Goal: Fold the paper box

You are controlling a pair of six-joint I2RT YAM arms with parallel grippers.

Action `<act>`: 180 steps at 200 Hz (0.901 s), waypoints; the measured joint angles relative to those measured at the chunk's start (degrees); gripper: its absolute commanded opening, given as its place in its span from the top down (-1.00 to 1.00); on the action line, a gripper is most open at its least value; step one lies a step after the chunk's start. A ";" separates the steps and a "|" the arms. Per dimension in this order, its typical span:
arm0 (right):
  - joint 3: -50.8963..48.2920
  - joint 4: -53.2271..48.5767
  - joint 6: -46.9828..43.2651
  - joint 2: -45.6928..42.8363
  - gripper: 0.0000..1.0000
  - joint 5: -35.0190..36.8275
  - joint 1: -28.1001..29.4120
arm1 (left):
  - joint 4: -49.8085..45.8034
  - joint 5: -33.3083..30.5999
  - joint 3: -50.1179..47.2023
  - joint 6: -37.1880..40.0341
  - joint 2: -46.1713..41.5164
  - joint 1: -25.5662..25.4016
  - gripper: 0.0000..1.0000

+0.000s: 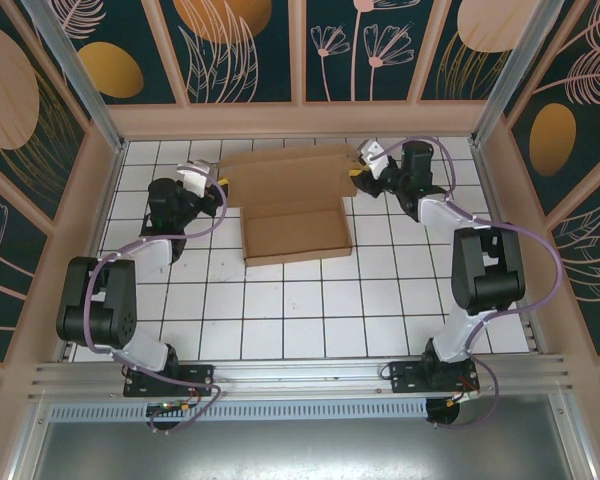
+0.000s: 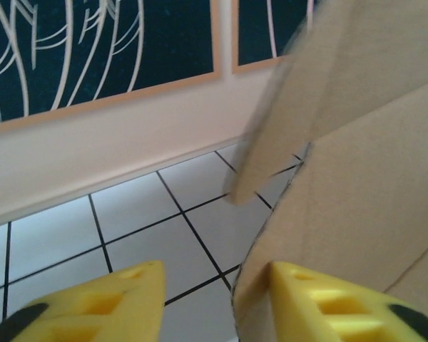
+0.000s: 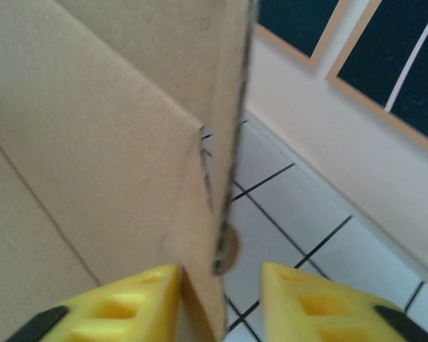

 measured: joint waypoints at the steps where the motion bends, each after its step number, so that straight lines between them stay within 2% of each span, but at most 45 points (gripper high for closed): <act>1: 0.00 -0.09 -0.09 0.02 0.56 0.02 0.02 | -0.02 0.11 0.02 -0.04 0.00 0.00 0.45; 20: 0.04 -1.07 -0.24 0.07 0.79 0.00 0.59 | -0.94 1.70 0.46 0.50 0.00 0.00 0.70; 47: 0.07 -0.98 1.36 0.04 0.83 0.90 1.22 | -1.36 3.37 0.61 0.39 -0.02 0.00 0.84; 96: -3.32 3.26 9.05 -1.84 1.00 8.07 5.75 | 0.26 1.99 -1.29 -6.43 -1.55 -0.26 0.98; 126: -4.83 5.07 13.53 -2.93 1.00 12.35 8.00 | 0.83 -0.46 -1.66 -11.10 -3.13 -1.60 0.97; 143: -4.92 5.62 18.73 -3.39 0.90 19.91 10.71 | 1.33 -1.88 -2.03 -14.51 -3.78 -2.99 0.98; 180: -4.92 5.49 29.07 -4.96 0.82 33.18 17.38 | 3.06 -4.87 -4.63 -19.08 -5.70 -4.55 0.99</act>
